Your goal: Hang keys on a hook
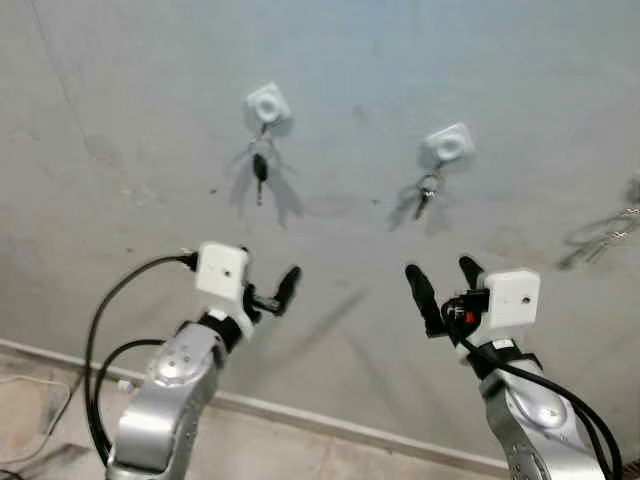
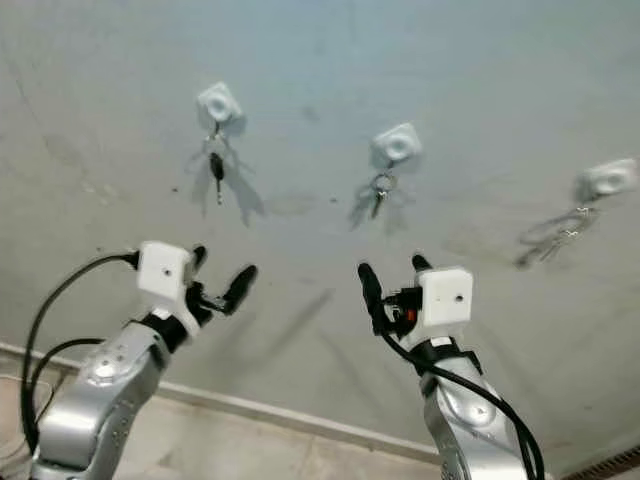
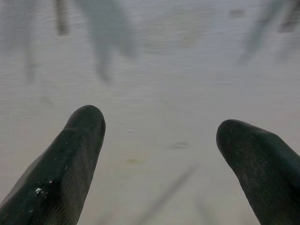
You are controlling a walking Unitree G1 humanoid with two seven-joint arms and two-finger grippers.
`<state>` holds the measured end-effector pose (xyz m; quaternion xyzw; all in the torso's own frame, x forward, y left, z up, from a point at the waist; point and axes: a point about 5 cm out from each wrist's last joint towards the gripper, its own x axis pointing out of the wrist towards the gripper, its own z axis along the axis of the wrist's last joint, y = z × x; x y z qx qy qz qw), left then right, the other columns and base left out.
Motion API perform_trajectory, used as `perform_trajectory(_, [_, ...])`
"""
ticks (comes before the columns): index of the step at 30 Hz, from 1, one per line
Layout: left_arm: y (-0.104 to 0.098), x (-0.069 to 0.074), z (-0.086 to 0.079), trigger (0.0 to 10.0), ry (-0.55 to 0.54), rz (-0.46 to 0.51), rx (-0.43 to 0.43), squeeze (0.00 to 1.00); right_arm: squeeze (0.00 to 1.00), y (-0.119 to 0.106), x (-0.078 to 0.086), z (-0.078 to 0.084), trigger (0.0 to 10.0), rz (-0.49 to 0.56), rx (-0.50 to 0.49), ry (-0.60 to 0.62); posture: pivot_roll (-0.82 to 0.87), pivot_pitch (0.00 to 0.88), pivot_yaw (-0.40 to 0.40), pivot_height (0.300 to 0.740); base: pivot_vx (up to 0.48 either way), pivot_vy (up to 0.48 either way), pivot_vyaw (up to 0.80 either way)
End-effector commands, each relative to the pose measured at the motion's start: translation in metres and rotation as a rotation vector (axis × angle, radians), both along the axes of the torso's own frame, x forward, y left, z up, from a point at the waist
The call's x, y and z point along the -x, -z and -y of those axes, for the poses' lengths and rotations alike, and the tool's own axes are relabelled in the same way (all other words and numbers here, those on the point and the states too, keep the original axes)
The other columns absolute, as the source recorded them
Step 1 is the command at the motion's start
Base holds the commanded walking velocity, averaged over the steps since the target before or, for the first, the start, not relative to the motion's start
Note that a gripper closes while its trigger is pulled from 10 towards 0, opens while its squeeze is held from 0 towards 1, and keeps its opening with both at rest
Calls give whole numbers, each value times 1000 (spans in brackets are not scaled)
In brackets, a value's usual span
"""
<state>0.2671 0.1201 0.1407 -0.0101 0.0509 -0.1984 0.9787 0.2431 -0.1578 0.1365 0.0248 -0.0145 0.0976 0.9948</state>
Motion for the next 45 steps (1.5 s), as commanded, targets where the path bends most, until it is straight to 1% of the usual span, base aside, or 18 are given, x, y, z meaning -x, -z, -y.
perform_trajectory(1, [-2,0,-2,10000,1,9,-8,0,0,-3,-1,1,10000,11,7,10,133,0,-84,740,-315,-360,0])
perform_trajectory(11, [-1,-1,0,10000,9,9,-12,0,0,-2,-3,3,10000,10,9,15,133,0,-86,740,-171,-342,0])
perform_trajectory(16, [2,-1,-3,10000,13,-4,-7,0,0,-1,-4,3,10000,10,10,16,133,0,-86,740,0,0,0])
perform_trajectory(18, [1,-1,-3,10000,24,-5,20,0,0,-1,-4,3,10000,10,11,16,133,0,-86,740,0,0,0])
perform_trajectory(26, [0,-1,-2,10000,27,0,32,0,0,-2,-7,4,10000,16,14,20,127,0,-89,740,0,0,0])
perform_trajectory(27, [0,-2,-3,10000,8,-1,38,0,0,-2,-7,4,10000,17,14,20,127,0,-89,740,0,0,0])
perform_trajectory(31, [0,-6,-7,10000,-38,6,18,0,0,-3,-8,4,10000,22,13,22,127,0,-89,740,0,0,0])
perform_trajectory(38, [-2,-6,-7,10000,-37,24,22,0,0,-3,-6,4,10000,21,8,21,126,0,-91,740,0,0,0])
perform_trajectory(40, [0,-5,-9,10000,-46,20,15,0,0,-1,-4,2,10000,1,-4,-1,126,0,-91,740,0,0,0])
perform_trajectory(42, [6,-5,-11,10000,-50,4,-10,0,0,7,-2,3,10000,-41,42,1,126,0,-91,740,0,0,0])
perform_trajectory(43, [17,-3,-16,10000,-60,-21,-35,0,0,20,0,3,10000,-110,73,-8,124,0,-90,740,0,0,0])
perform_trajectory(44, [17,-3,-16,10000,-60,-21,-35,0,0,20,0,3,10000,-110,73,-8,124,0,-90,740,0,0,0])
perform_trajectory(45, [26,-2,-21,10000,-78,-47,-52,0,0,28,2,4,10000,-145,106,-10,124,0,-90,740,0,0,0])
